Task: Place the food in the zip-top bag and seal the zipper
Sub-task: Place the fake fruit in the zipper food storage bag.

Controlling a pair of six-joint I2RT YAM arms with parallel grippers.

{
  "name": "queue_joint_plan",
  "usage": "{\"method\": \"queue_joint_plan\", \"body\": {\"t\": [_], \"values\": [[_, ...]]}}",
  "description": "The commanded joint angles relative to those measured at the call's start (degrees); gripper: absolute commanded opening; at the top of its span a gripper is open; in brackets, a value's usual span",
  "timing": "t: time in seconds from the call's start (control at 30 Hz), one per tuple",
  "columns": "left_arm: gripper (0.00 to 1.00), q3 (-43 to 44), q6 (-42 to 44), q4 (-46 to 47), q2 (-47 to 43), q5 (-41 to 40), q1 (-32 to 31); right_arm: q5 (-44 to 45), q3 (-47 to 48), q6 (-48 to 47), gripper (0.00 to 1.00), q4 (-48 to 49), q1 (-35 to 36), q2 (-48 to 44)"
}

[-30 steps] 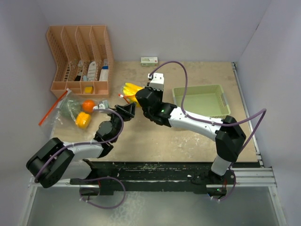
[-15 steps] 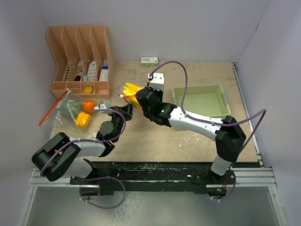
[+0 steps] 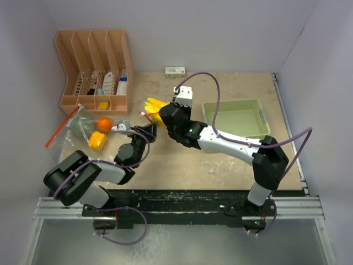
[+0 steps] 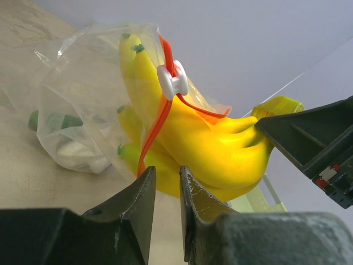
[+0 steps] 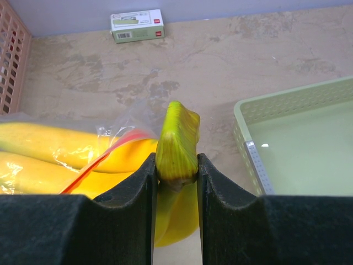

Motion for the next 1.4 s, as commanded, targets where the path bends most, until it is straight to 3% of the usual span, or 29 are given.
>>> {"method": "queue_joint_plan", "body": {"t": [0.0,0.07,0.2,0.33,0.4,0.6,0.7,0.9,0.93,1.07,1.37], "values": [[0.28,1.5,0.2,1.9,-1.3,-0.7,-0.1,1.3,0.3,1.4,0.00,2.6,-0.1,-3.9],[0.30,1.8,0.7,3.1,-0.5,-0.9,-0.1,1.6,0.3,1.3,0.00,2.4,-0.1,-4.0],[0.25,1.8,1.1,3.5,0.4,-1.6,-0.1,1.8,0.1,1.3,0.00,2.2,-0.1,-4.5],[0.39,2.0,-0.2,1.4,0.8,-4.0,-0.2,2.0,-0.2,1.0,0.00,2.3,-0.1,-5.4],[0.57,2.5,0.0,1.1,1.0,-4.4,-0.1,2.1,-0.5,0.5,0.00,2.7,-0.1,-5.6],[0.66,4.6,2.8,4.1,2.4,-2.5,-0.1,2.0,-1.0,0.6,0.00,2.5,0.0,-5.4],[0.58,5.2,3.6,4.5,2.6,-2.4,-0.2,2.0,-1.1,0.7,0.00,2.5,0.0,-5.8],[0.05,4.7,2.7,4.6,2.8,-2.1,-0.1,2.1,-1.4,0.9,0.00,2.4,0.0,-6.0],[0.00,4.4,2.0,4.6,2.8,-1.9,-0.1,2.3,-1.4,0.9,0.00,2.5,0.0,-5.9],[0.00,4.0,-0.2,3.9,0.8,0.5,-0.1,4.7,-0.6,0.1,0.00,3.0,0.0,-3.9],[0.00,5.3,-5.6,-9.5,-6.9,5.9,-0.1,8.7,2.9,-4.6,0.00,7.6,-0.1,1.7]]}}
